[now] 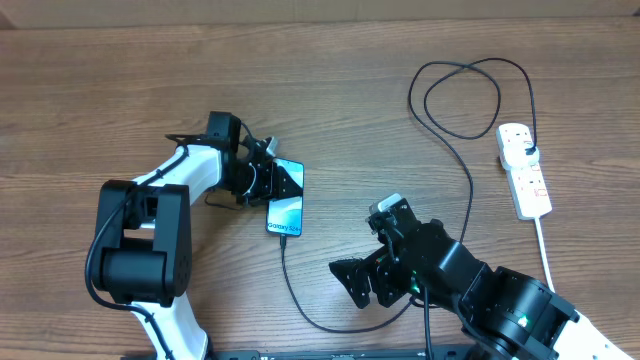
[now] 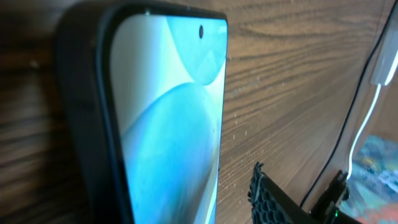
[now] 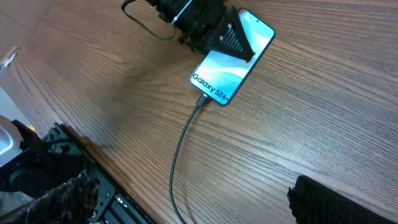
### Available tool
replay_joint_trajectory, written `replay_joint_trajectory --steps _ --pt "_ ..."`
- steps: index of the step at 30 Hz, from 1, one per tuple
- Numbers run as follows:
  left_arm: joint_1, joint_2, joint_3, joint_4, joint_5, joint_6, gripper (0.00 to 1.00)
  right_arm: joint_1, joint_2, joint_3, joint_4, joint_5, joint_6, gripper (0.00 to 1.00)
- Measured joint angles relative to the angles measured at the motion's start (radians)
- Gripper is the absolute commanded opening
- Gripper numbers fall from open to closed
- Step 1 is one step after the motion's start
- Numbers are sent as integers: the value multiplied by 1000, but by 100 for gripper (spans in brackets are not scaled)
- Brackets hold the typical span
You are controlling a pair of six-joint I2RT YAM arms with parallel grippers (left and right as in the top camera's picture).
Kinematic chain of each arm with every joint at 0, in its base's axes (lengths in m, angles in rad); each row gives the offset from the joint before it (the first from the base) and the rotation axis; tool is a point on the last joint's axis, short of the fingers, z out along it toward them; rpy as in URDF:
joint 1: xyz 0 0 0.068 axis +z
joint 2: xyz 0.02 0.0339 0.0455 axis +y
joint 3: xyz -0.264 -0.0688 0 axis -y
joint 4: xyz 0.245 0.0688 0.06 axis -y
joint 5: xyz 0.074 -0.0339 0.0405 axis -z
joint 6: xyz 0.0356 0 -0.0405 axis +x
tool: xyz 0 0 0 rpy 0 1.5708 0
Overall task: Plug charger to phone and switch on socket
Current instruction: 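Lower the phone flat onto the table with the left gripper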
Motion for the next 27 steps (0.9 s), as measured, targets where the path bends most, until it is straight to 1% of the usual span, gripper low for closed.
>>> replay_joint_trajectory --steps 7,14,27 --pt "-2 -13 12 -16 -57 -23 47 0 0 0 0 0 0 100" --pt "-24 -26 25 -43 -142 -25 47 0 0 0 0 0 0 100" --pt "-27 -37 31 -55 -212 -26 46 0 0 0 0 0 0 100"
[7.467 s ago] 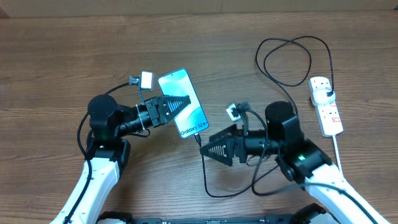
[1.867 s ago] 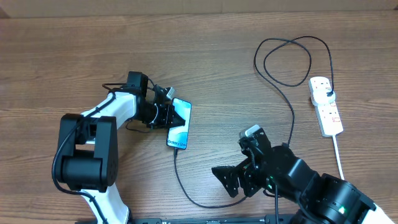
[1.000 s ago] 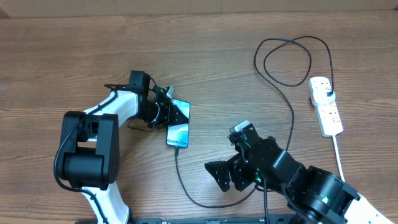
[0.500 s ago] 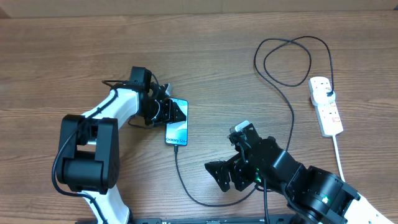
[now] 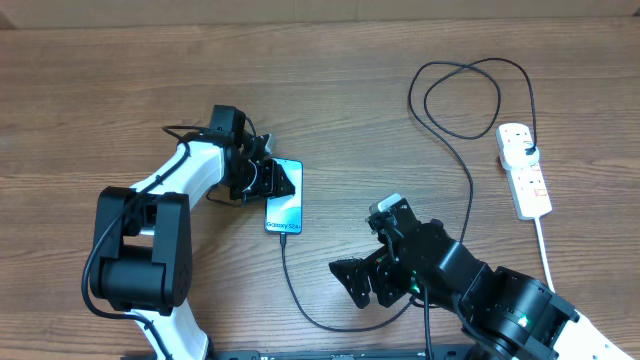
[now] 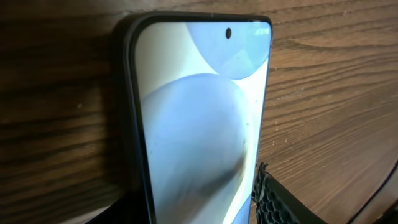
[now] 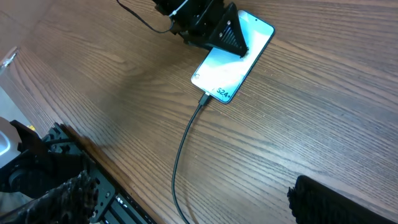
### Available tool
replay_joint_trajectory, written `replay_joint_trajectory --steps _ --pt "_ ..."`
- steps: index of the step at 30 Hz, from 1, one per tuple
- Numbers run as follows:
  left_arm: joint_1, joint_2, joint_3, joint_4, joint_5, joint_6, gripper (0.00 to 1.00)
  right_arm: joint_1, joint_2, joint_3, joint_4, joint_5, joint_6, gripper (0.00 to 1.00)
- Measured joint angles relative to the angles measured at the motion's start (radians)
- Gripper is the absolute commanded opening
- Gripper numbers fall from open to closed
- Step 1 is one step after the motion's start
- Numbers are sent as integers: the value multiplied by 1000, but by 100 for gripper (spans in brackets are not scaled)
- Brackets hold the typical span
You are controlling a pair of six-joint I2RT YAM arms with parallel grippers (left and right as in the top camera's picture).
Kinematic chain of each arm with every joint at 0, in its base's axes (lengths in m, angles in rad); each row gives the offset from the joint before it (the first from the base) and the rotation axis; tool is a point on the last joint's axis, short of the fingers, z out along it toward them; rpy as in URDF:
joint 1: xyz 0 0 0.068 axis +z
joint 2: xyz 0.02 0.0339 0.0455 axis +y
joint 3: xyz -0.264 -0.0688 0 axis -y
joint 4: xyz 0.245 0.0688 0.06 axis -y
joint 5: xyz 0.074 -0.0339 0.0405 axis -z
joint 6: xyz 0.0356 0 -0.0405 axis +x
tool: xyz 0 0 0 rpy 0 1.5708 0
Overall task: Plug charger to phone and switch on socket
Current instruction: 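Lower the phone flat onto the table with the left gripper, then open the left gripper and lift it off the phone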
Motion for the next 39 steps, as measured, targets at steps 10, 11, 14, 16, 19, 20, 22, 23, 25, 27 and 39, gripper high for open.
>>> replay_joint_trajectory --steps 10,11,14,16,19,20,22,23,25,27,39 --pt "0 -9 5 -2 -64 -24 46 0 37 0 0 0 0 100" --pt "0 -9 5 -2 -68 -26 46 0 42 0 0 0 0 100" --pt "0 -10 6 -3 -82 -28 45 0 58 0 0 0 0 100" --pt "0 -13 7 -4 -97 -30 45 0 68 0 0 0 0 100" --pt "0 -15 7 -4 -122 -31 45 0 76 0 1 0 1 100" --pt "0 -16 8 -3 -129 -33 43 0 77 0 2 0 0 100" --pt "0 -16 11 -3 -144 -35 45 0 77 0 10 -1 2 100" --pt "0 -16 15 -6 -153 -37 50 0 77 0 14 0 10 100" --pt "0 -16 27 -24 -179 -40 61 0 77 0 14 0 32 100" --pt "0 -16 44 -51 -212 -48 69 0 77 0 13 0 55 100" --pt "-36 -359 61 -201 -350 -79 72 0 111 1 94 70 93 17"
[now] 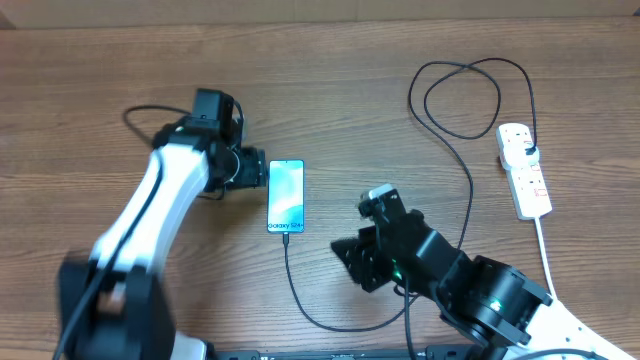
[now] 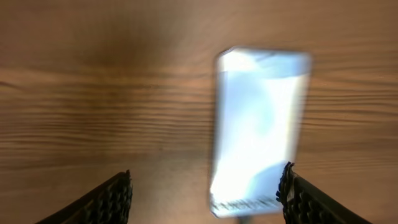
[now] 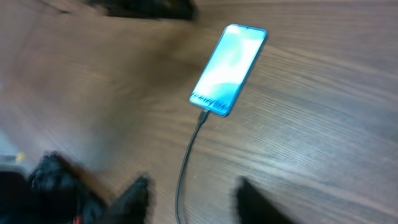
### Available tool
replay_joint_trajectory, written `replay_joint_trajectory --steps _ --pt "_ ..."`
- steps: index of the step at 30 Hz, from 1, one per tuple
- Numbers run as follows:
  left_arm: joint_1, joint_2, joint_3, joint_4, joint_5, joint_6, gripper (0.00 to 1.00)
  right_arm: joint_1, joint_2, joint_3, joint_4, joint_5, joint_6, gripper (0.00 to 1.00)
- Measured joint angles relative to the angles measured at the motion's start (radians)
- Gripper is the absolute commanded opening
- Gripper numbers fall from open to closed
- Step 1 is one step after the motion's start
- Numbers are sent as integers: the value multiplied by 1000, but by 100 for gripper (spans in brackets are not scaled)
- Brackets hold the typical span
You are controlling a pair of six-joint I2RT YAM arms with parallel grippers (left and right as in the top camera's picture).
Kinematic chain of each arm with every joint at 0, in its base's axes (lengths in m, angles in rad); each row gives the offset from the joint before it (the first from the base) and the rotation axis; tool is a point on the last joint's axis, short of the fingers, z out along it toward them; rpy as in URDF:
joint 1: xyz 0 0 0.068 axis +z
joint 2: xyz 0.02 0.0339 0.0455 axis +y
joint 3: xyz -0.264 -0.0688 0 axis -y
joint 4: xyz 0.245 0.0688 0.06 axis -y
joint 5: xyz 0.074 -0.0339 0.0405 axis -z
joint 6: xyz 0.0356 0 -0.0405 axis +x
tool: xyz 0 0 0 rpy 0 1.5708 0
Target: Plug charger to phone and switch on socket
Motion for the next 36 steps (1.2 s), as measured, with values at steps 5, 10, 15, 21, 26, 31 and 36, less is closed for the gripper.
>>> replay_joint_trajectory --steps 5,10,15,21,26,31,36 --pt "-156 -325 3 -28 -72 -29 69 -12 107 3 -8 99 63 4" --pt "-345 -546 -42 -74 -257 -113 71 -122 176 3 -119 133 212 4" --pt "-488 -748 -148 -101 -411 -237 71 -384 179 3 -265 119 310 4" --pt "-527 -927 -217 -112 -489 -346 83 -822 180 6 -320 34 265 4" --pt "-527 -958 -235 -114 -502 -375 100 -1136 211 77 -365 -30 202 4" --pt "-527 -957 -241 -115 -509 -391 100 -1312 320 214 -396 -53 157 4" --pt "-527 -957 -241 -115 -509 -392 100 -1349 483 374 -440 -60 117 4"
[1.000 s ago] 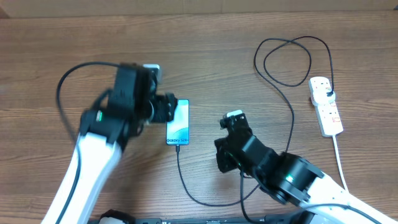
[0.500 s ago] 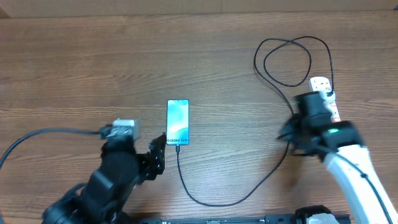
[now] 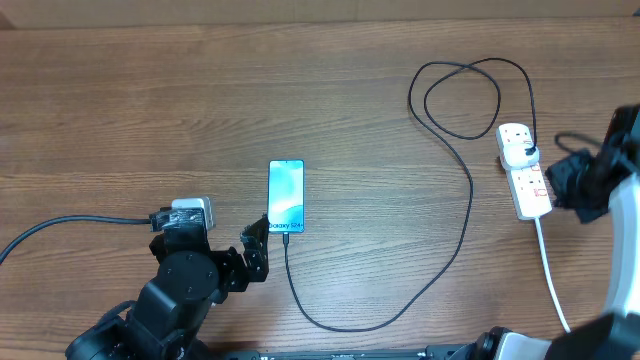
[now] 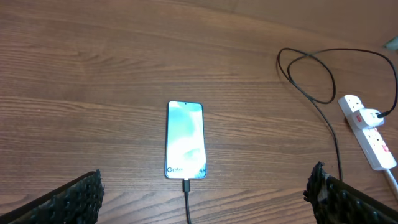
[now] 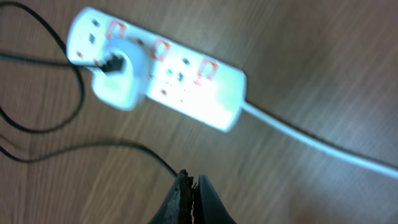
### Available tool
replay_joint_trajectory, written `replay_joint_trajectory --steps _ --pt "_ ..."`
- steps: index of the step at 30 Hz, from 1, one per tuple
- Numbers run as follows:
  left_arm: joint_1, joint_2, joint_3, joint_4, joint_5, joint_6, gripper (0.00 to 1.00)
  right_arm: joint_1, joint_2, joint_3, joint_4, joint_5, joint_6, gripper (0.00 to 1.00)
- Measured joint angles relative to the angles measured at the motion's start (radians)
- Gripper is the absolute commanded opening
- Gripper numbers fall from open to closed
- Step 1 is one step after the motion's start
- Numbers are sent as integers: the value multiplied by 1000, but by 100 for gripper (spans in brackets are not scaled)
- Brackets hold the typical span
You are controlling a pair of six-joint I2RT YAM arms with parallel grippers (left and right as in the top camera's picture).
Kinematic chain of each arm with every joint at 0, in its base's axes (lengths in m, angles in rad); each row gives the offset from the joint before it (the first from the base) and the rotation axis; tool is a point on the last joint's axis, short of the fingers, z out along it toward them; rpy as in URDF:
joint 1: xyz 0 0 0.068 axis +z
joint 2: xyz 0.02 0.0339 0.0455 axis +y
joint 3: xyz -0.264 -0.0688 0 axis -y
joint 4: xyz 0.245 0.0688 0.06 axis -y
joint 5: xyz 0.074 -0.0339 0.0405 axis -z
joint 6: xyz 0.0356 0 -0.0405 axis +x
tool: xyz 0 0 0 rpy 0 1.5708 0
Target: Plug charger to phone and switch on socket
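Note:
The phone (image 3: 286, 209) lies flat, screen lit, with the black charger cable (image 3: 468, 215) plugged into its near end (image 4: 185, 183). That cable loops across to the white adapter (image 5: 118, 81) seated in the white power strip (image 5: 163, 76), which lies at the right (image 3: 527, 178). My left gripper (image 4: 205, 202) is open and empty, drawn back on the near side of the phone (image 4: 185, 138). My right gripper (image 5: 191, 198) is shut on nothing, hovering just off the strip's side; in the overhead view it (image 3: 572, 178) is at the strip's right.
The strip's white mains cord (image 3: 549, 268) runs toward the table's near right edge. A black loop of cable (image 3: 465, 98) lies at the back right. The left arm's body (image 3: 180, 290) fills the near left.
My left gripper has left the phone's left side and now sits open near the table's front. My right arm has gone from the middle to the power strip, its fingers now shut.
My left gripper was against the slanted phone's far left edge, cable plugged in, right gripper open nearby. Then the phone lay straighter under it. Then the left gripper was off the phone. Now it is pulled back and the right is at the strip.

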Motion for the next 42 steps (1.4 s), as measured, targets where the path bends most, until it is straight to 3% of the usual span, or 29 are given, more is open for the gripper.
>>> replay_joint_trajectory --steps 6,13,42 --pt "0 0 0 -4 0 0 100 -1 231 180 -63 -12 -17 4" --pt "0 0 -1 -8 0 0 100 -2 398 225 -47 -68 -20 4" --pt "0 0 -1 -15 0 0 99 -5 507 266 35 -54 -24 4"
